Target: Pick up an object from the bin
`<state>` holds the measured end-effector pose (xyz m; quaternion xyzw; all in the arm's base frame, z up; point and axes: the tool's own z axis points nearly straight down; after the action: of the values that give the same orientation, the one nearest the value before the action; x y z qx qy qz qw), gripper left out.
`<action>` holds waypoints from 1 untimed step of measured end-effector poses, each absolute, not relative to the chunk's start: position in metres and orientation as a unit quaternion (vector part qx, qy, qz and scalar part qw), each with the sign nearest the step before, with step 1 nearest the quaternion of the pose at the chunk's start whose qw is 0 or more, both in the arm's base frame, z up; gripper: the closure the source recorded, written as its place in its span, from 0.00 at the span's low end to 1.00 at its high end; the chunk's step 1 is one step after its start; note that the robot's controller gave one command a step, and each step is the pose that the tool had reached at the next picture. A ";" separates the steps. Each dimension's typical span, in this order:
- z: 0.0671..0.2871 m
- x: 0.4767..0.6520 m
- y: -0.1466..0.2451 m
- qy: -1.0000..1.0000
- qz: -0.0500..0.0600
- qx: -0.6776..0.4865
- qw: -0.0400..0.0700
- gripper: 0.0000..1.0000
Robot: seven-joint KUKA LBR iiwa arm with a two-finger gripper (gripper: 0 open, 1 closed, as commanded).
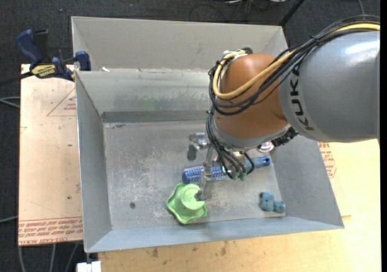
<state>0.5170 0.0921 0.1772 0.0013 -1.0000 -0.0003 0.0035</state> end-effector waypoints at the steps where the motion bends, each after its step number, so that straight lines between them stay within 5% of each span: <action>1: 0.097 0.563 0.075 -0.992 -0.002 0.125 -0.007 0.00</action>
Offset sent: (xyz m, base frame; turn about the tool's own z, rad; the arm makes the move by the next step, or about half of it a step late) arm 0.0479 -0.0225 -0.1011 -0.2575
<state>0.5633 0.0753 0.0973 0.1250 -0.9921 -0.0017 -0.0068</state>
